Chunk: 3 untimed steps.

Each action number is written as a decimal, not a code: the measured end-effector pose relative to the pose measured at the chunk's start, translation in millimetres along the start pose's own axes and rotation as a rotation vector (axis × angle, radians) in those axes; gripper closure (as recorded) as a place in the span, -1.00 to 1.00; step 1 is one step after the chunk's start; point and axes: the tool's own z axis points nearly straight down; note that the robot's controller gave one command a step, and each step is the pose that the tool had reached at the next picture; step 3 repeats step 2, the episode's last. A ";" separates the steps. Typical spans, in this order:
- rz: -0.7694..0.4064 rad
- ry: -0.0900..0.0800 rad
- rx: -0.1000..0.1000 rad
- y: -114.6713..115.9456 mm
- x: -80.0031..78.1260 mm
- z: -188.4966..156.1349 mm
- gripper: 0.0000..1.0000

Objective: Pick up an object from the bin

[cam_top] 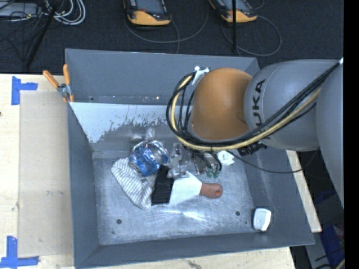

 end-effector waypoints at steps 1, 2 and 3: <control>0.019 0.013 0.000 0.2 5.0 -42.3 1.00; 0.012 0.007 0.000 -1.1 -2.3 -104.5 1.00; 0.012 0.007 0.000 -1.1 -2.3 -104.5 1.00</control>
Offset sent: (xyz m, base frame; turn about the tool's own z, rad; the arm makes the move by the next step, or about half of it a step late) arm 0.0061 -0.0033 0.1335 0.0048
